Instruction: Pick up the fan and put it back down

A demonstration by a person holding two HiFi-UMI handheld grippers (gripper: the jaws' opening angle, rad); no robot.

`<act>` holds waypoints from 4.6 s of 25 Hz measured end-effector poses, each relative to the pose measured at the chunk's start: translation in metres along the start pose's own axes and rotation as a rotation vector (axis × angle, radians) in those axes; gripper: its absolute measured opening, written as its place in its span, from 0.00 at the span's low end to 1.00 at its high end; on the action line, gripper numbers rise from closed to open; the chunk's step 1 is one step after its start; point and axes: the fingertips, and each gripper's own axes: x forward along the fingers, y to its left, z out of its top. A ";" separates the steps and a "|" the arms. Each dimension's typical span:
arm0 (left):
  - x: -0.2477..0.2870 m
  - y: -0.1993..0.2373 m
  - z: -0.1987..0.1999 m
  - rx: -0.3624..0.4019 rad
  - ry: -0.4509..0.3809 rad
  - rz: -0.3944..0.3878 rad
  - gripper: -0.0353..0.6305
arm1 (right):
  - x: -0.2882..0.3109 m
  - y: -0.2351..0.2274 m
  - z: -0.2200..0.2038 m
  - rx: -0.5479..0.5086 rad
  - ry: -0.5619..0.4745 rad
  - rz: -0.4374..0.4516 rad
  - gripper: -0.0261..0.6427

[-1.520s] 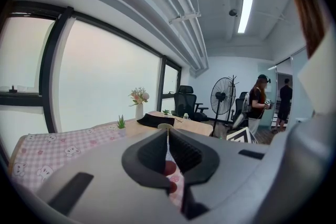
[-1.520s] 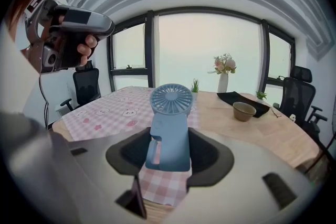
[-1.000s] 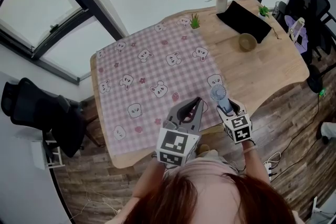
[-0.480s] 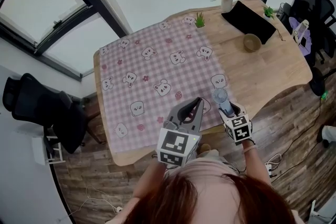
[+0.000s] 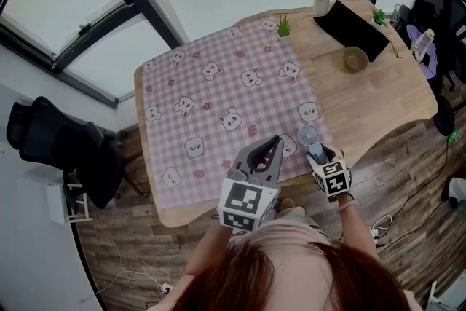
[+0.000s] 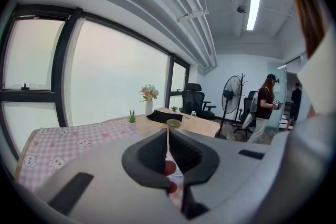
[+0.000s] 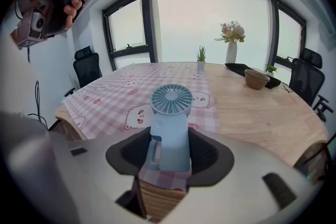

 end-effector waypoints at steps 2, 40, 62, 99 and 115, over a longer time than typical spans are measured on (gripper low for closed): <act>0.000 0.002 0.000 -0.002 0.001 0.004 0.08 | 0.003 -0.001 -0.002 0.003 0.008 0.001 0.36; -0.001 0.005 -0.004 0.003 0.011 0.004 0.08 | 0.020 -0.002 -0.016 -0.016 0.064 -0.005 0.37; 0.004 -0.001 -0.003 0.023 0.008 -0.048 0.08 | -0.016 -0.006 0.021 0.013 -0.066 -0.091 0.31; 0.017 0.000 0.009 0.039 -0.028 -0.094 0.08 | -0.104 -0.015 0.101 0.080 -0.357 -0.212 0.05; 0.024 -0.002 0.013 0.044 -0.024 -0.123 0.08 | -0.151 -0.009 0.134 0.054 -0.467 -0.234 0.04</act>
